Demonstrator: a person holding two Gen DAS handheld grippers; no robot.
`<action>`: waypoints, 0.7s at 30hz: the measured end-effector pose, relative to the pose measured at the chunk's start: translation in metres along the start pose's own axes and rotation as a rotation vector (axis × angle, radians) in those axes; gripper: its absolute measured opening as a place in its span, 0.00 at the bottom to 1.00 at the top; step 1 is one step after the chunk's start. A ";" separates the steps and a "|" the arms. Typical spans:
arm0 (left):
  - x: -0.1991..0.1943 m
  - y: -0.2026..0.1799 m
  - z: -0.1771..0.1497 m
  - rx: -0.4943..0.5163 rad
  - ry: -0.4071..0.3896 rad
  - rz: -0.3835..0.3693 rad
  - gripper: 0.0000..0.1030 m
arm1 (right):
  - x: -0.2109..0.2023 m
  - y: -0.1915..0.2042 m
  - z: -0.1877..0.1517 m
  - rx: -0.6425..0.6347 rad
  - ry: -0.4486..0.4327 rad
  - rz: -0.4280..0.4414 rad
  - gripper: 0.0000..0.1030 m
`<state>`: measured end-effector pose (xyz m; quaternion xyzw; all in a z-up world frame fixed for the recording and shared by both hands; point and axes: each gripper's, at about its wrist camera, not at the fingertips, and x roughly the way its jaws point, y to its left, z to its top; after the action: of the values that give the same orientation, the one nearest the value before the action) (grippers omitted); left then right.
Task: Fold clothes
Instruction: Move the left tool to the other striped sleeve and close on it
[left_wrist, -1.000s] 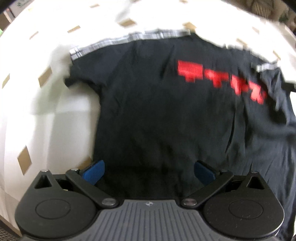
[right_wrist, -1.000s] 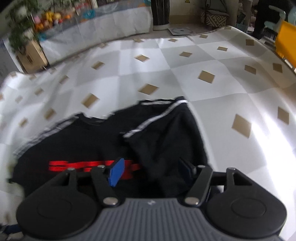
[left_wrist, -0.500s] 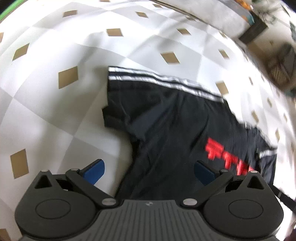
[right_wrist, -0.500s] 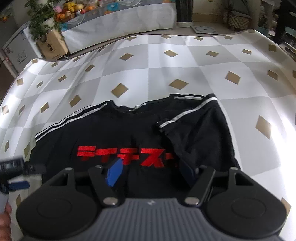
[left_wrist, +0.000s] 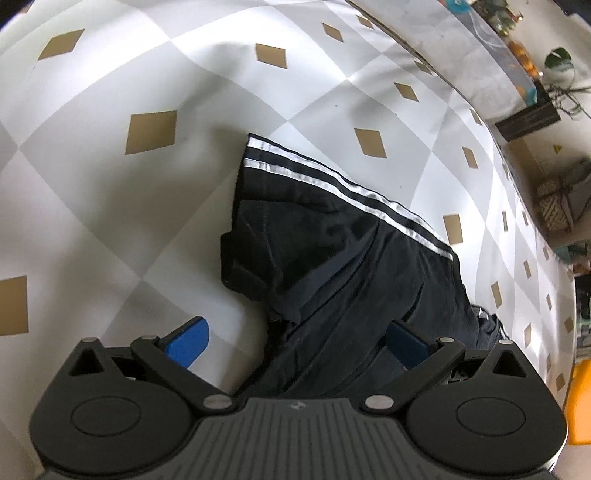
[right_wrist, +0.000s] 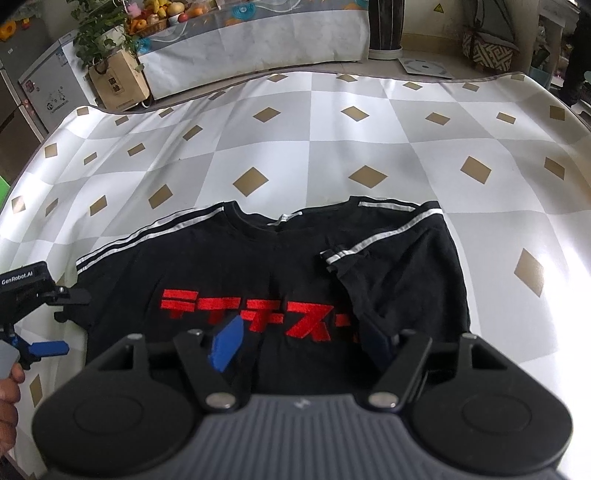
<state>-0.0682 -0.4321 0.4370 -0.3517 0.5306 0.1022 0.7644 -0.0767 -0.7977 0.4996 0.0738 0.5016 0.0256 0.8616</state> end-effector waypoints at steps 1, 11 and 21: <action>0.001 0.001 0.001 -0.008 -0.002 -0.005 0.97 | 0.000 0.000 0.000 0.003 0.002 0.001 0.66; 0.009 0.008 0.013 -0.068 -0.023 -0.063 0.92 | 0.004 0.003 0.001 0.003 0.019 0.021 0.67; 0.014 0.013 0.015 -0.126 0.012 -0.164 0.59 | 0.006 0.006 0.005 -0.002 0.020 0.031 0.67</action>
<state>-0.0582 -0.4159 0.4214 -0.4420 0.4971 0.0702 0.7434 -0.0693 -0.7919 0.4975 0.0805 0.5091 0.0404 0.8560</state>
